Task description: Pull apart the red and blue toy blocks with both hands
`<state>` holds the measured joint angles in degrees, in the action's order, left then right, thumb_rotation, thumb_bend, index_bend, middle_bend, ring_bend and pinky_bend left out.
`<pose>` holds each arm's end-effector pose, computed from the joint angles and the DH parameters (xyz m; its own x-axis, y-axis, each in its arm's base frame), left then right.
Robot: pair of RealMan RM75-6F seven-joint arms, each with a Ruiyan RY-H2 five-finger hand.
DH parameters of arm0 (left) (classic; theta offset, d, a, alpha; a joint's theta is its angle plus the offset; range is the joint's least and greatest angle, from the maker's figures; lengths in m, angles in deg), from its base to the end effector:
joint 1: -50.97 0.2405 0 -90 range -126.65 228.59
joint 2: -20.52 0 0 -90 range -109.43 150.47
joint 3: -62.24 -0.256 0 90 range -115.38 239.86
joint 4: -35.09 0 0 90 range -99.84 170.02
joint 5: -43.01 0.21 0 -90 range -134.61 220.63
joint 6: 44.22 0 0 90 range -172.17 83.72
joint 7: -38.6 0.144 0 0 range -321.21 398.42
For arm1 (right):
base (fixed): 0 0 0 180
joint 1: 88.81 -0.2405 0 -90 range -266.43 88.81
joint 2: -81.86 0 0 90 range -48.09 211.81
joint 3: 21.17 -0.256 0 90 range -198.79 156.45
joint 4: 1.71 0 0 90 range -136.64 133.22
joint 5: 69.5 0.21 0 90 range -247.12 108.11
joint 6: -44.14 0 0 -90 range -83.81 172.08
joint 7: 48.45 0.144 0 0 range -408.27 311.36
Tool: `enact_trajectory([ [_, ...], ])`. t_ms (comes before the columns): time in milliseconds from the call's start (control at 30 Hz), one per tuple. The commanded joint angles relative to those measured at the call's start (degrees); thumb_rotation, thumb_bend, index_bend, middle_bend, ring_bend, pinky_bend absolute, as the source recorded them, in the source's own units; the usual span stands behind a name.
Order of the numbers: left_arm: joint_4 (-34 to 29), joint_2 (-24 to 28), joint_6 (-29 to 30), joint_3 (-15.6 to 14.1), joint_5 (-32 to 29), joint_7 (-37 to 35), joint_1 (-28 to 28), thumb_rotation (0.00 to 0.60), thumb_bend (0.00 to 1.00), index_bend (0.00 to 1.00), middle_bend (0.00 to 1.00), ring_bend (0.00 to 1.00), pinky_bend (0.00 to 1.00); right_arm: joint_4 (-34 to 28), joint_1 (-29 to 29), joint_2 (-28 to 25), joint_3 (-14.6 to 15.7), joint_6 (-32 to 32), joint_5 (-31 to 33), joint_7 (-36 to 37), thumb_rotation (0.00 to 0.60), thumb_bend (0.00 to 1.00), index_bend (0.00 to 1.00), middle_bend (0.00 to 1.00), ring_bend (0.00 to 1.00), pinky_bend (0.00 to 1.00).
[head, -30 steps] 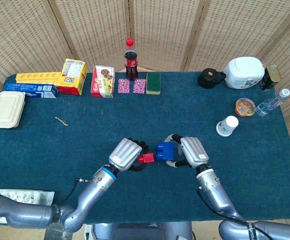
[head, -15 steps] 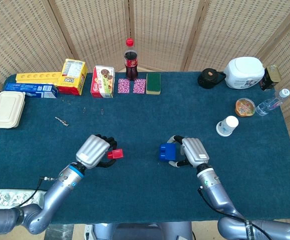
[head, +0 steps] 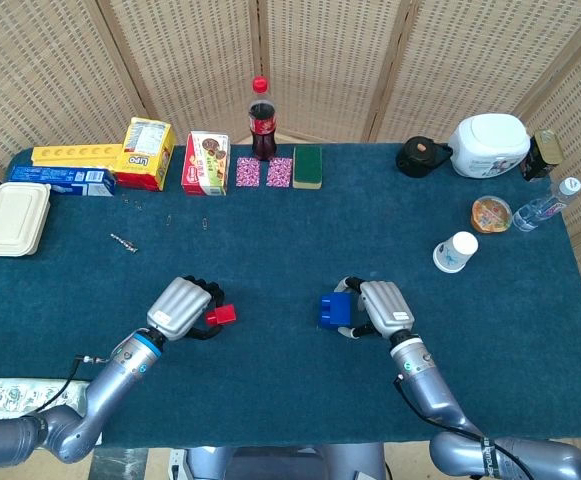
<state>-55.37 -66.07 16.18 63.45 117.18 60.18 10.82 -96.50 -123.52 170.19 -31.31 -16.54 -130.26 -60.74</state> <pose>-0.1509 0.2926 -0.0207 0.5453 0.2268 0.8070 0.7633 -0.5321 -0.3662 -0.1576 -0.3013 -0.0118 0.1320 -0.3521 0.9266 -0.9791 -0.1922 0.0664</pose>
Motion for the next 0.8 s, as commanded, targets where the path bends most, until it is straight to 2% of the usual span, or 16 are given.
enact_trajectory([
  [33,0.1,-0.7,-1.3,0.3,-1.0,1.2,-0.5,0.445,0.21,0.40,0.36,0.28,0.37,0.0,-0.1,-0.4,0.2,0.7,0.1,-0.2,0.599,0.22,0.37,0.41,0.46,0.40],
  [67,0.1,-0.8,-1.6,0.4,-1.3,1.6,-0.7,0.442,0.19,0.32,0.30,0.22,0.33,0.0,-0.2,-0.6,0.3,0.9,0.1,-0.3,0.599,0.22,0.34,0.39,0.44,0.39],
  [167,-0.4,-0.9,-3.2,0.7,-3.1,3.4,-1.2,0.441,0.14,0.16,0.17,0.08,0.24,-0.2,-0.1,-1.1,0.3,1.1,0.1,-0.3,0.600,0.22,0.27,0.34,0.38,0.34],
  [367,-2.7,0.3,-3.7,2.6,-5.9,5.3,-1.7,0.427,0.12,0.12,0.13,0.04,0.22,-1.6,0.3,-3.0,-0.5,0.2,-1.8,1.3,0.600,0.22,0.23,0.32,0.35,0.31],
  [433,-4.7,2.5,-1.8,3.8,-5.7,3.7,-1.0,0.426,0.12,0.12,0.13,0.04,0.22,-3.4,0.6,-4.7,-0.9,-0.5,-3.1,1.9,0.598,0.22,0.22,0.31,0.34,0.30],
  [600,-7.4,6.4,0.8,4.3,-4.3,1.4,0.8,0.426,0.13,0.12,0.13,0.04,0.22,-5.1,1.2,-7.0,-1.3,-1.4,-5.0,3.1,0.600,0.22,0.21,0.29,0.32,0.29],
  [700,-8.7,8.5,2.5,4.1,-3.6,0.5,2.1,0.433,0.16,0.12,0.13,0.04,0.22,-5.3,1.7,-7.8,-1.7,-2.6,-5.9,3.8,0.600,0.22,0.32,0.33,0.33,0.30],
  [800,-10.8,12.8,6.8,2.9,-1.5,-1.7,5.6,0.438,0.19,0.14,0.14,0.08,0.22,-2.1,3.3,-7.6,-1.7,-8.3,-11.0,3.8,0.600,0.24,0.44,0.42,0.41,0.36],
])
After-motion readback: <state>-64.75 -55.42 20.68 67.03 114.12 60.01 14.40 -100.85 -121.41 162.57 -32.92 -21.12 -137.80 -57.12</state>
